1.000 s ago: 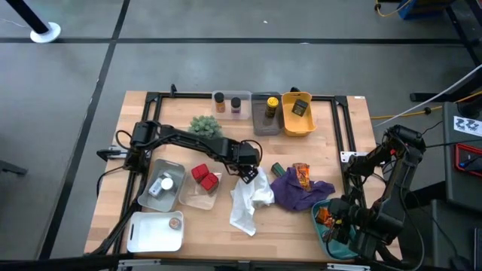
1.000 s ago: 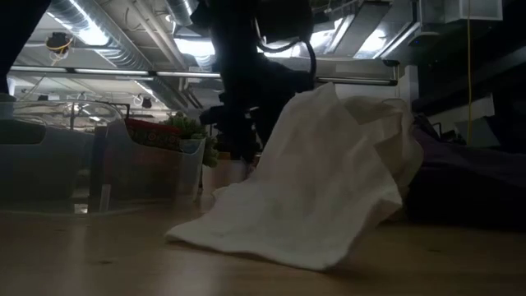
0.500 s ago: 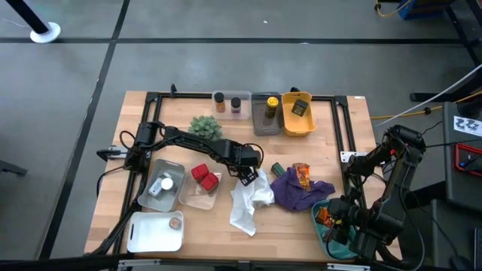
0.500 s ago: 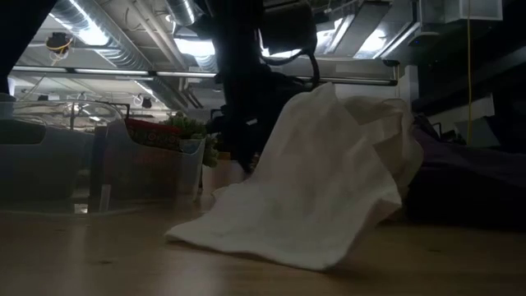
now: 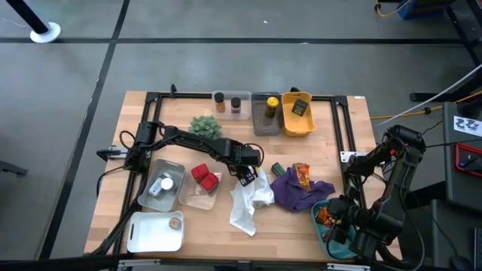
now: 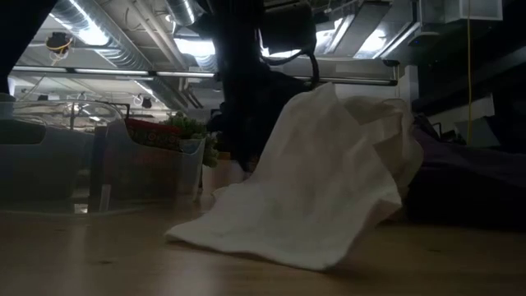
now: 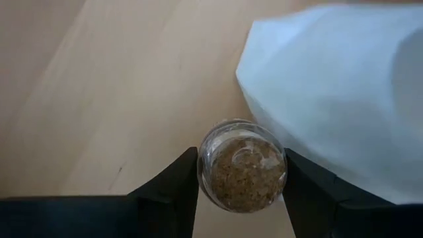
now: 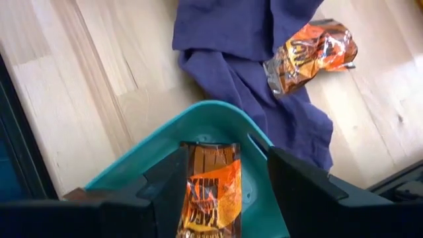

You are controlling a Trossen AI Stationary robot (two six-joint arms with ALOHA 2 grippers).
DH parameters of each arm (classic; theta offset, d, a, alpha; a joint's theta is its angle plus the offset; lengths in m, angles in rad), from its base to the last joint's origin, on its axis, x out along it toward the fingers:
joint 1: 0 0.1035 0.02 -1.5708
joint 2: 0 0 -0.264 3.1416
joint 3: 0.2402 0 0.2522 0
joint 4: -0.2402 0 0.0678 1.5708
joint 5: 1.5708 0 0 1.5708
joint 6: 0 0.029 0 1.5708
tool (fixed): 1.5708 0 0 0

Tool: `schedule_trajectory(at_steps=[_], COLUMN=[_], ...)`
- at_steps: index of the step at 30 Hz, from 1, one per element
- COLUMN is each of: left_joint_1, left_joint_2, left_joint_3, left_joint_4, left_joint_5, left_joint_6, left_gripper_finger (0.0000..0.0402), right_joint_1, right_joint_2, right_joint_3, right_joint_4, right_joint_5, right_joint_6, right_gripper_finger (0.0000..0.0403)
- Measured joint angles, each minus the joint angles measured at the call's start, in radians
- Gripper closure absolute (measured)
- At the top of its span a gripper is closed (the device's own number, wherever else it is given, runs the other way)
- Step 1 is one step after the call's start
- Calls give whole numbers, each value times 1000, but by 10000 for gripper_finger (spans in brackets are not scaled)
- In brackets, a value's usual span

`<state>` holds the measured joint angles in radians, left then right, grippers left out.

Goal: Sort spices by type
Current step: Put the brown seasoning bottle into the white bin

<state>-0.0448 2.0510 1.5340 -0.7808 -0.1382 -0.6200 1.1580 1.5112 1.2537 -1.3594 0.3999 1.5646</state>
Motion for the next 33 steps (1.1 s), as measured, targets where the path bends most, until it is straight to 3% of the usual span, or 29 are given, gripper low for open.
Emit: schedule_trajectory(at_steps=[7,19,28,33], left_joint_1=[-1,-61,-259,-405], left_joint_2=[0,-1,-1,-3], left_joint_3=[108,414,516,519], left_joint_4=[-165,-520,-782,-785], left_joint_5=[34,31,31,90], left_joint_6=[37,50,-197,-390], left_gripper_finger=[241,241,241,241], right_joint_1=[0,0,0,0], right_joint_2=[0,0,0,0], right_joint_3=[0,0,0,0], right_joint_4=[0,0,0,0], right_joint_5=[11,44,70,90], right_joint_6=[0,0,-2,-55], right_gripper_finger=[196,196,196,196])
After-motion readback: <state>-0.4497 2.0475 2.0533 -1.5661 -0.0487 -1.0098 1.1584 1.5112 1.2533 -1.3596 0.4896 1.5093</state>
